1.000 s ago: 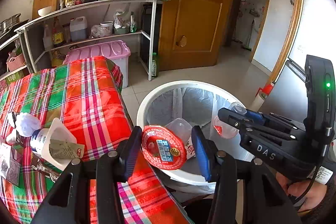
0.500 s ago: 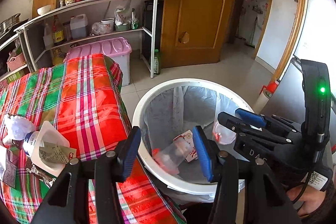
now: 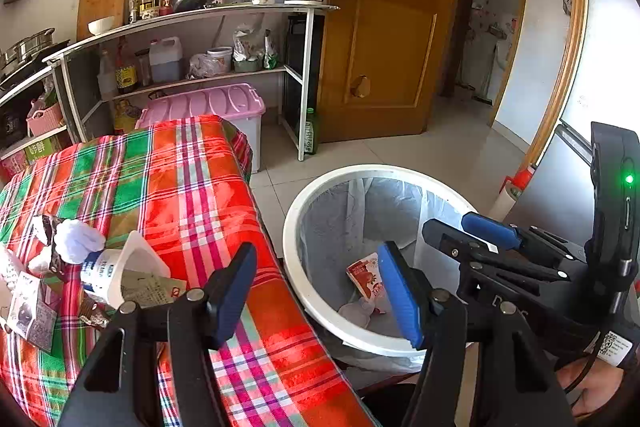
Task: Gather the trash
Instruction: 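Open both tools to drop the cup and lid into the bin, then move the right tool to the table and grasp the white yogurt cup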
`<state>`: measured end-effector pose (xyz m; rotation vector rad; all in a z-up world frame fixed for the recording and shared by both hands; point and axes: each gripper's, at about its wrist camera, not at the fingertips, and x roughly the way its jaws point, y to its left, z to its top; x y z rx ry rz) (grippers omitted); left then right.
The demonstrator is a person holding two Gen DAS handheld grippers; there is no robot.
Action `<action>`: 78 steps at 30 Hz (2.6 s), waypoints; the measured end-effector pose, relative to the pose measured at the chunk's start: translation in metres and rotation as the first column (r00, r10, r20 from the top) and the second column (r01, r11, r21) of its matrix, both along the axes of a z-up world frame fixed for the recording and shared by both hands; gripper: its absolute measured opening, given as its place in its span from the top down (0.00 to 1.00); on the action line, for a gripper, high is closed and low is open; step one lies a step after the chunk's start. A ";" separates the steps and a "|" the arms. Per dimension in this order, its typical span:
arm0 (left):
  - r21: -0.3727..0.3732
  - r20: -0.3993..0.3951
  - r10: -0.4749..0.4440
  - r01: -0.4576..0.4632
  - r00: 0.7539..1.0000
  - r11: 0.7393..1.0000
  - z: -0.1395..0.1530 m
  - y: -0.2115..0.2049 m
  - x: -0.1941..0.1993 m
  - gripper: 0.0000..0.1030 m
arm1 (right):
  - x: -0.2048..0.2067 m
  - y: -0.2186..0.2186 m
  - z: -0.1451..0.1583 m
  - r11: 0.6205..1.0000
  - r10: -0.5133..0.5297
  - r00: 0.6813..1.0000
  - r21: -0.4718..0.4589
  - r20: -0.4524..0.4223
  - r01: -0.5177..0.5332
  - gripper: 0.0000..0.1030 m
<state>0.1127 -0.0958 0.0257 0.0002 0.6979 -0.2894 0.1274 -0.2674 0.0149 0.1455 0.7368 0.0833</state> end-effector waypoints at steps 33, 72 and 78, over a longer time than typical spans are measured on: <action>-0.007 0.025 0.403 -0.403 0.915 0.915 -0.007 0.208 -0.057 0.29 | 0.009 0.169 0.001 0.895 0.443 0.896 0.035 0.040 -0.444 0.35; -0.032 -0.099 0.451 -0.456 0.887 0.890 -0.045 0.253 -0.020 0.29 | 0.039 0.230 -0.001 0.810 0.586 0.810 0.000 -0.015 -0.586 0.34; -0.031 -0.108 0.444 -0.449 0.890 0.893 -0.047 0.254 -0.015 0.29 | 0.037 0.252 -0.016 0.778 0.614 0.786 -0.114 -0.071 -0.618 0.34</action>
